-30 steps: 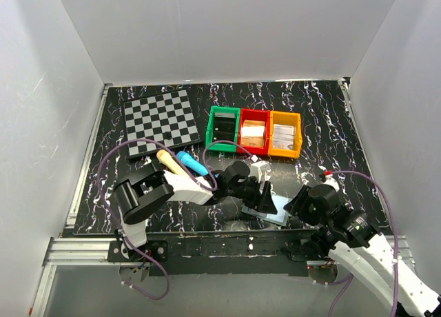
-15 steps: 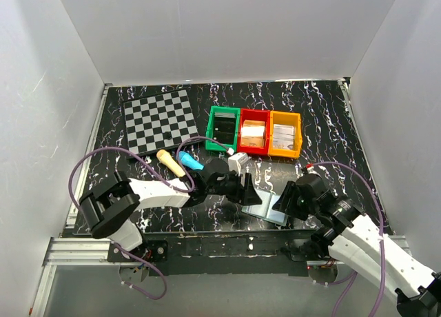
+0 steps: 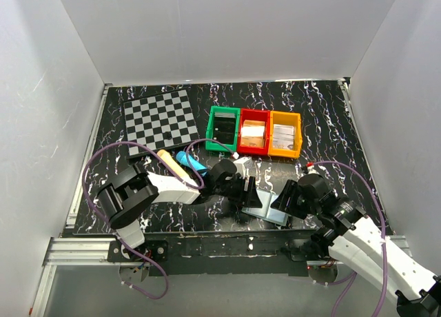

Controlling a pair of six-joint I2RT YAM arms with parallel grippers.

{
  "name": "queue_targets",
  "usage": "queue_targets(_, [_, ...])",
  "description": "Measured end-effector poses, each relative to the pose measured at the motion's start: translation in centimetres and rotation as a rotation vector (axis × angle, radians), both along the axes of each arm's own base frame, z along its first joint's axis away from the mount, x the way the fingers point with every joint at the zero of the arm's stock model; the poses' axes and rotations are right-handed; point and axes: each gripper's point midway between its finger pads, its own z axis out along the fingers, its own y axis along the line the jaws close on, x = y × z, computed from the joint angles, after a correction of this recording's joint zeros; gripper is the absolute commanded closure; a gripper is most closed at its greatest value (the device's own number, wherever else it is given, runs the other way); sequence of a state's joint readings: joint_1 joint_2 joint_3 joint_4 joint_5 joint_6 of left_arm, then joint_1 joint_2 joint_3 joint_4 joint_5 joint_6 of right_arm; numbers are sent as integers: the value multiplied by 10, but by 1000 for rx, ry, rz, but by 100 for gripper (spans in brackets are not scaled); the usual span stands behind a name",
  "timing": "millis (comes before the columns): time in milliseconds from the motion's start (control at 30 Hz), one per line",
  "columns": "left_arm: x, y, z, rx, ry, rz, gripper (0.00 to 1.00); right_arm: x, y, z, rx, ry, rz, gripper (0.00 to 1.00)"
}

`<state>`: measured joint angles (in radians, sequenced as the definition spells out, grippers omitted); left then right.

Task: Take the credit cards out of the card holder
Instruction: Remove the credit card from the card holder.

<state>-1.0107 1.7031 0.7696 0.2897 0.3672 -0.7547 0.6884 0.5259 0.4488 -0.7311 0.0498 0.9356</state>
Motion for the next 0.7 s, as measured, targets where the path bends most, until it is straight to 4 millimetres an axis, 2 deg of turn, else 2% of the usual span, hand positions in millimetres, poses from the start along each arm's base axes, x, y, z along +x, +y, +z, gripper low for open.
queue_targets(300, [-3, 0, -3, 4, 13, -13, 41, 0, 0, -2, -5, 7, 0, 39])
queue_targets(700, [-5, -10, -9, 11, 22, -33, 41, -1, -1, -3, -4, 7, -1, 39])
